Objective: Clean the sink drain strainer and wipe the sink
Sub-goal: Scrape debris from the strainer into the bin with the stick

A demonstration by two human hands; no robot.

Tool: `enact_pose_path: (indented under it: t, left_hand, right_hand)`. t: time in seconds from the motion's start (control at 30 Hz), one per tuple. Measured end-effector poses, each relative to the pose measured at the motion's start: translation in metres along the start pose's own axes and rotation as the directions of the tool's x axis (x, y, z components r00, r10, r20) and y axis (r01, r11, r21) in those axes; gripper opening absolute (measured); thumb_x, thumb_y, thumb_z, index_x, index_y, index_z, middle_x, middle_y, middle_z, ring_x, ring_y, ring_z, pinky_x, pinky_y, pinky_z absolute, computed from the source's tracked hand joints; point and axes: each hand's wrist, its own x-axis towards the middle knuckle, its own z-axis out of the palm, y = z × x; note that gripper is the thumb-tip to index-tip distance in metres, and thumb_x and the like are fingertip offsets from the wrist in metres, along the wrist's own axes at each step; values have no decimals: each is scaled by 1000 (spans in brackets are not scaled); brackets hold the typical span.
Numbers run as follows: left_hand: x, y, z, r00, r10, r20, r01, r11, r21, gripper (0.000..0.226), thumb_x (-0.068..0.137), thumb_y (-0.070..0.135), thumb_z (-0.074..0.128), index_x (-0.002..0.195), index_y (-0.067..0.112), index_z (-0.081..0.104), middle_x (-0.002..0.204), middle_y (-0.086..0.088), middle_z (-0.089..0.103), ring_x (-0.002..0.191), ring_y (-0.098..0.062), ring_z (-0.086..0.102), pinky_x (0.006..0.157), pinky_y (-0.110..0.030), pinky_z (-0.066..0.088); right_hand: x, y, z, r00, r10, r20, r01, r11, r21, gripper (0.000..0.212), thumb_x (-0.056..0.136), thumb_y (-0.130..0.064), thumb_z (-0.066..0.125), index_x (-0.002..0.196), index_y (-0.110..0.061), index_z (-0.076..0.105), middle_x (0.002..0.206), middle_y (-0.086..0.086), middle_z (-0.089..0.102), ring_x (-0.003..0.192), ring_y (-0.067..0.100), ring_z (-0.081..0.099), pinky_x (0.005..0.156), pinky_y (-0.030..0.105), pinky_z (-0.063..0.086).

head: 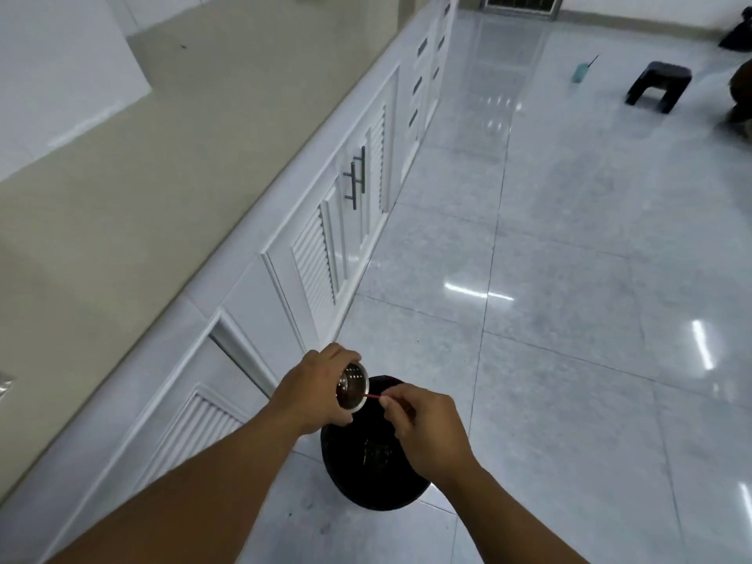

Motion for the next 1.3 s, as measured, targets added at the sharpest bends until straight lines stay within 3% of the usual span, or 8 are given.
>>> enact_pose_path:
  t: [0.23, 0.4, 0.57, 0.73, 0.87, 0.97, 1.13, 1.3]
  left_hand:
    - [4, -8, 25, 998, 37, 43, -38, 999, 27, 89, 56, 38, 86, 137, 37, 48, 128, 19, 46, 107, -12, 45, 89, -29, 48]
    - [5, 2, 33, 996, 32, 83, -41, 994, 105, 91, 60, 33, 88, 140, 35, 46, 132, 15, 45, 112, -16, 44, 91, -32, 50]
    - [7, 13, 43, 992, 39, 121, -61, 982, 179, 92, 65, 32, 86, 146, 33, 42, 136, 13, 43, 117, -19, 43, 93, -34, 52]
    - [8, 16, 48, 990, 45, 133, -73, 974, 215, 93, 65, 31, 86, 147, 33, 41, 136, 12, 43, 118, -19, 42, 92, -33, 52]
    - [8, 20, 54, 990, 30, 138, -60, 974, 217, 94, 64, 30, 87, 146, 33, 41, 135, 12, 42, 117, -19, 40, 91, -32, 53]
    - [8, 22, 55, 991, 23, 134, -53, 974, 219, 94, 64, 29, 87, 146, 33, 41, 134, 12, 42, 117, -19, 40, 90, -32, 53]
    - [8, 25, 57, 990, 41, 137, -69, 976, 205, 94, 64, 29, 86, 146, 33, 41, 134, 11, 42, 116, -19, 39, 90, -32, 53]
    - [4, 21, 54, 990, 9, 141, -43, 969, 243, 93, 66, 30, 86, 147, 33, 39, 135, 10, 41, 118, -20, 39, 93, -34, 52]
  right_hand:
    - [-5, 23, 14, 992, 120, 48, -114, 988, -100, 17, 100, -31, 55, 88, -32, 67, 70, -10, 66, 60, 5, 61, 62, 22, 53]
    - [-15, 22, 13, 988, 147, -36, -151, 978, -144, 19, 100, -31, 52, 90, -30, 68, 68, -12, 62, 61, 5, 59, 55, 12, 41]
    - [-19, 16, 22, 994, 100, -35, -102, 993, -65, 17, 100, -32, 54, 92, -31, 69, 67, -19, 61, 63, 4, 62, 58, 12, 47]
    - [-23, 27, 21, 978, 206, 14, -202, 969, -145, 23, 100, -28, 49, 91, -21, 69, 74, -7, 66, 65, 9, 60, 62, 24, 52]
    - [-23, 24, 11, 970, 227, -90, -242, 947, -213, 24, 99, -27, 47, 81, -20, 62, 65, -7, 58, 56, 9, 54, 49, 16, 34]
    - [-28, 20, 8, 971, 201, -133, -219, 965, -142, 21, 98, -28, 50, 85, -22, 65, 65, -7, 61, 56, 9, 57, 50, 15, 40]
    - [-29, 20, 18, 982, 190, 12, -187, 974, -127, 23, 101, -29, 49, 94, -21, 69, 78, -5, 68, 67, 10, 62, 61, 18, 48]
    - [-38, 30, 6, 961, 255, -108, -268, 953, -140, 21, 99, -26, 50, 88, -21, 68, 70, -7, 64, 60, 8, 60, 52, 11, 41]
